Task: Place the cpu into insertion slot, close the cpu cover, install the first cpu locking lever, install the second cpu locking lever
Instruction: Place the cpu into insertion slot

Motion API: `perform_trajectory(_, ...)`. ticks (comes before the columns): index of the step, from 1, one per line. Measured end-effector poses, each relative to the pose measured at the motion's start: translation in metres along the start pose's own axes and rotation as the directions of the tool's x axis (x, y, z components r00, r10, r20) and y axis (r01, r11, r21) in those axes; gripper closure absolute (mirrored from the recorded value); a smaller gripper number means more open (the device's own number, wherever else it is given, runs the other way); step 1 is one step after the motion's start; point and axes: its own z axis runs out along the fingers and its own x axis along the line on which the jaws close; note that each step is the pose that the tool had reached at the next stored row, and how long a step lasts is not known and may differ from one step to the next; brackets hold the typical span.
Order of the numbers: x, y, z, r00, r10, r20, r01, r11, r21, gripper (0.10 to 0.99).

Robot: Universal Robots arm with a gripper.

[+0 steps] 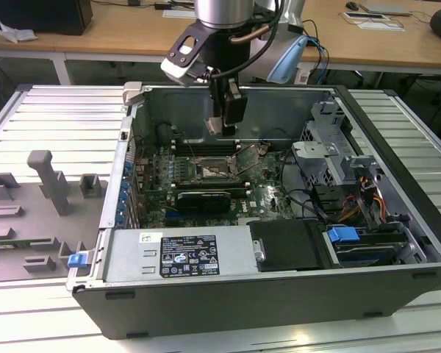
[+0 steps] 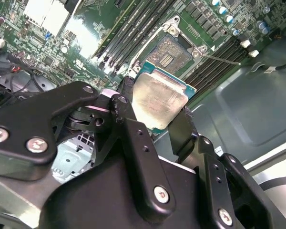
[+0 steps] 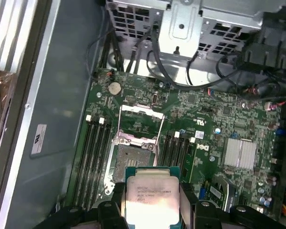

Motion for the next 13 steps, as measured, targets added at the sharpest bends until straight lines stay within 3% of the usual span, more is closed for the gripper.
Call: perform_trajectory(13,-0.0001,-0.0005,0.0053,1.0000,0.004,0.0003,-0.004,1.0000,0.000,0.549)
